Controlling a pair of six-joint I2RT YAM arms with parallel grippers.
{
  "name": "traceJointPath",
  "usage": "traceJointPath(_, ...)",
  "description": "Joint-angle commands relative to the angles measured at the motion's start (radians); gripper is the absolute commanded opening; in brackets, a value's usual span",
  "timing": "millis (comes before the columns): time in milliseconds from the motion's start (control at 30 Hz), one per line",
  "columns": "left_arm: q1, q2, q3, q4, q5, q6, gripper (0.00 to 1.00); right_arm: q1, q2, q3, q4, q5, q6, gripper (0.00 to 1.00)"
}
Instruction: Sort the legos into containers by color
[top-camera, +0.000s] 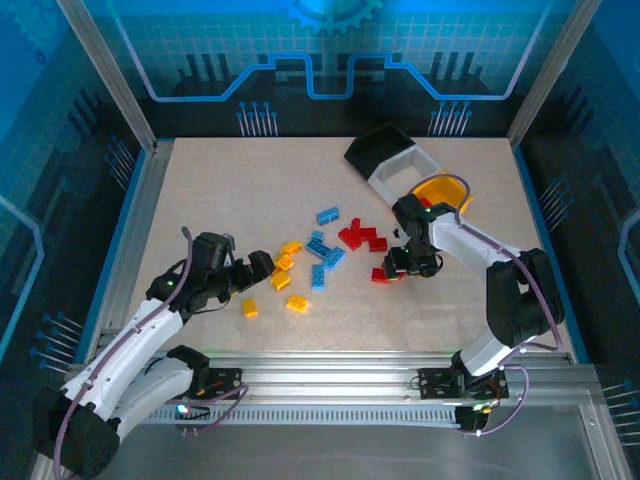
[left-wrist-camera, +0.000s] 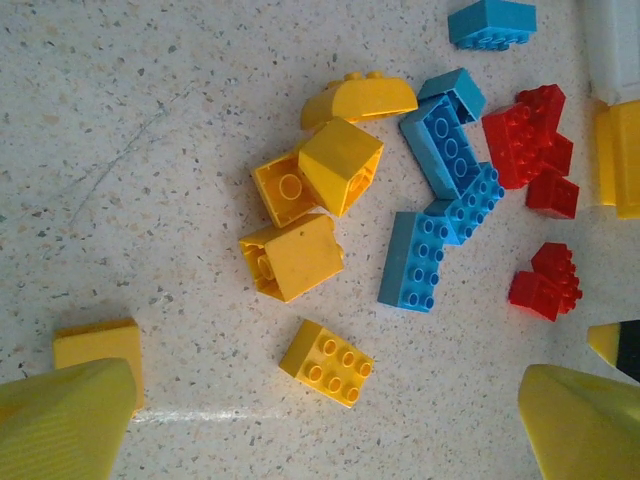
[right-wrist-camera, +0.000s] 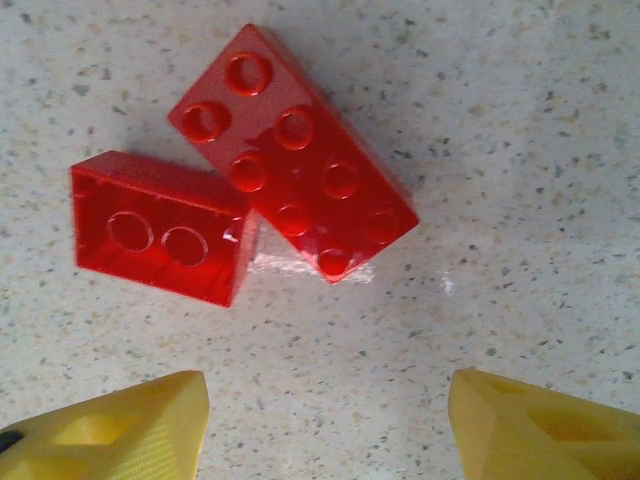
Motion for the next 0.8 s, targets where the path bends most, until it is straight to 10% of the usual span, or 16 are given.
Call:
traceJointPath(0,-0.010,-0.033,-0.013,-0.022,0.013,-0.019,0.99,-0.013,0.041,-0.008,-0.012,0.044,-0.026,0.65)
traceJointPath(767,-0.009,-0.041,-0.018,-0.068,-0.002,0.003,0.99,0.009,0.236,0.110,0.044,0.082,-0.069,0.60)
